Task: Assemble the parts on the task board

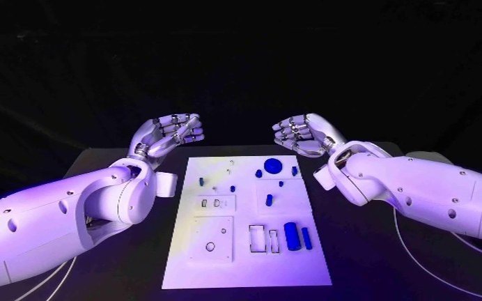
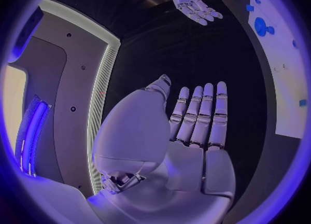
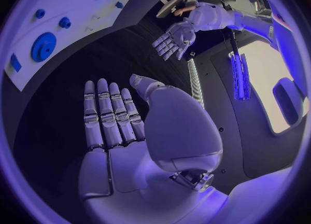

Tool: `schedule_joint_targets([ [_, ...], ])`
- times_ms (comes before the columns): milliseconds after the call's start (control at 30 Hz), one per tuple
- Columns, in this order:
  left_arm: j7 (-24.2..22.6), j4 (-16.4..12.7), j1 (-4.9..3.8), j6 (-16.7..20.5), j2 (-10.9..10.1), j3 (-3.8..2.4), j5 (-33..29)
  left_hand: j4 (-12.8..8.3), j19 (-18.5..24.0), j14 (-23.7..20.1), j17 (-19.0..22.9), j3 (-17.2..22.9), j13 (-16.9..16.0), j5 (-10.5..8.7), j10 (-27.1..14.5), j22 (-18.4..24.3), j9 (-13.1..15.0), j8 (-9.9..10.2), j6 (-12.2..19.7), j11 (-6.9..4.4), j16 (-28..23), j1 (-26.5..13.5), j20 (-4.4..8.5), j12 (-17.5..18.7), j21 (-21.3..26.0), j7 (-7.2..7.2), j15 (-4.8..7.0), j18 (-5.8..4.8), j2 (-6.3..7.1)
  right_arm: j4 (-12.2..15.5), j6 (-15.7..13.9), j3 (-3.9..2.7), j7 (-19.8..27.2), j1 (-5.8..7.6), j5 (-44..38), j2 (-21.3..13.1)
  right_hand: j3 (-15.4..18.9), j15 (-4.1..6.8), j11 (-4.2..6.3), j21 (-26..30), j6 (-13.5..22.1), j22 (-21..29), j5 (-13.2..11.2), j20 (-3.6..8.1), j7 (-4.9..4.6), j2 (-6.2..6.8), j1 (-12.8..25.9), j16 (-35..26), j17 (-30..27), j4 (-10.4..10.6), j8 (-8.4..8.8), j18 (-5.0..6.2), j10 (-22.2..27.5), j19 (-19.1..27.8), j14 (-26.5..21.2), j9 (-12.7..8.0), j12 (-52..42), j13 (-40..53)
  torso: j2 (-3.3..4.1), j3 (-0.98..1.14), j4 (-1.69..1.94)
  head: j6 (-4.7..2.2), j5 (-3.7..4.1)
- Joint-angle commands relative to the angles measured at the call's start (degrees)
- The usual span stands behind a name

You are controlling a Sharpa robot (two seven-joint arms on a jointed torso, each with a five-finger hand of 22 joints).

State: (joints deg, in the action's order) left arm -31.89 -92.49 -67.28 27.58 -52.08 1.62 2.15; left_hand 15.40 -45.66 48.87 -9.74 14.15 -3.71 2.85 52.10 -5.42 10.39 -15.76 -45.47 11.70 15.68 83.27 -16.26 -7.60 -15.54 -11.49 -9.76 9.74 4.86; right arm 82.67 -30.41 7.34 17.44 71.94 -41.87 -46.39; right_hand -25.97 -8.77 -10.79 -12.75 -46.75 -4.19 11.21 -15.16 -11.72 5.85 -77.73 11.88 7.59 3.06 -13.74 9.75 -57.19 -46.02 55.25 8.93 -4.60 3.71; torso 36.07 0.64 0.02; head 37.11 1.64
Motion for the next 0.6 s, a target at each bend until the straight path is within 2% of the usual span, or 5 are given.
schedule_joint_targets([
  [33,0.02,-1.36,-0.4,-2.8,-0.34,-0.1,-0.74,0.13,-1.91,1.89,-0.36,0.55,-0.08,0.13,1.84,0.03,0.16,-0.5,-1.29,-0.56,0.4,0.56,0.42,0.32,-0.47,-2.15,0.6,0.92,0.32,-1.0,3.9,-0.08,-5.81,0.59,-15.76,0.41,-3.24,2.28,1.73,-1.35,-4.6,-0.15,-0.4,1.99,-0.76,2.09,0.05,1.65,1.56,-0.16,-0.92,0.85,-6.62,-7.15,7.57,0.53,0.42,0.21,1.38,0.05,0.21,0.12,0.19],
  [233,0.39,-2.67,-0.75,-3.76,-0.3,-0.13,-0.21,0.26,-4.55,3.65,-0.76,1.27,-0.01,0.14,3.48,0.23,0.09,-0.44,-2.48,-1.05,0.43,0.78,1.23,1.06,-1.02,-1.67,1.17,0.94,0.65,-3.11,7.54,-0.14,-12.0,1.78,-30.54,1.93,-3.53,3.94,3.11,-2.86,-6.5,-0.72,-1.24,3.6,0.38,3.45,0.45,3.43,3.92,-0.46,-1.45,0.89,-10.41,-11.15,12.12,1.33,0.32,0.67,2.95,-0.07,0.66,0.04,0.74],
  [400,0.54,-2.99,-0.83,-4.01,-0.25,-0.14,-0.08,0.25,-4.87,3.92,-0.83,1.39,-0.01,0.14,3.65,0.27,0.07,-0.4,-2.6,-1.09,0.45,0.83,1.33,1.2,-1.06,-1.64,1.24,0.93,0.71,-3.49,11.18,-0.19,-16.48,2.71,-40.29,3.1,-1.18,7.79,5.29,-11.45,-8.06,-5.04,-1.7,8.15,2.02,4.49,0.83,11.14,10.27,-0.89,-1.62,0.8,-13.84,-23.06,23.86,2.09,0.27,1.82,4.23,-0.06,0.75,-0.33,0.95],
  [500,0.65,-3.13,-0.84,-4.21,-0.29,-0.14,-0.05,0.25,-4.87,3.92,-0.83,1.39,-0.01,0.14,3.65,0.27,0.07,-0.4,-2.6,-1.09,0.45,0.83,1.33,1.2,-1.06,-1.64,1.24,0.93,0.71,-3.33,13.1,-0.21,-18.64,3.2,-45.33,3.8,-1.2,8.61,5.8,-15.5,-8.24,-7.56,-0.93,9.75,2.53,5.1,1.31,16.35,15.31,-0.44,-1.04,0.62,-13.95,-26.12,27.97,2.32,0.87,2.3,4.8,-0.07,0.74,-0.57,1.25],
  [600,0.74,-3.25,-0.85,-4.42,-0.3,-0.14,-0.03,0.26,-4.94,3.99,-0.85,1.41,0.0,0.14,3.67,0.29,0.06,-0.38,-2.61,-1.09,0.45,0.82,1.35,1.25,-1.07,-1.66,1.26,0.93,0.73,-3.37,14.91,-0.22,-20.25,3.59,-48.91,4.45,-1.86,8.99,6.09,-18.96,-8.46,-9.92,-0.26,10.31,2.85,5.63,1.57,22.14,20.28,-0.05,-0.72,0.48,-13.75,-27.92,29.87,2.68,0.88,2.73,5.16,-0.12,0.8,-0.78,1.41],
])
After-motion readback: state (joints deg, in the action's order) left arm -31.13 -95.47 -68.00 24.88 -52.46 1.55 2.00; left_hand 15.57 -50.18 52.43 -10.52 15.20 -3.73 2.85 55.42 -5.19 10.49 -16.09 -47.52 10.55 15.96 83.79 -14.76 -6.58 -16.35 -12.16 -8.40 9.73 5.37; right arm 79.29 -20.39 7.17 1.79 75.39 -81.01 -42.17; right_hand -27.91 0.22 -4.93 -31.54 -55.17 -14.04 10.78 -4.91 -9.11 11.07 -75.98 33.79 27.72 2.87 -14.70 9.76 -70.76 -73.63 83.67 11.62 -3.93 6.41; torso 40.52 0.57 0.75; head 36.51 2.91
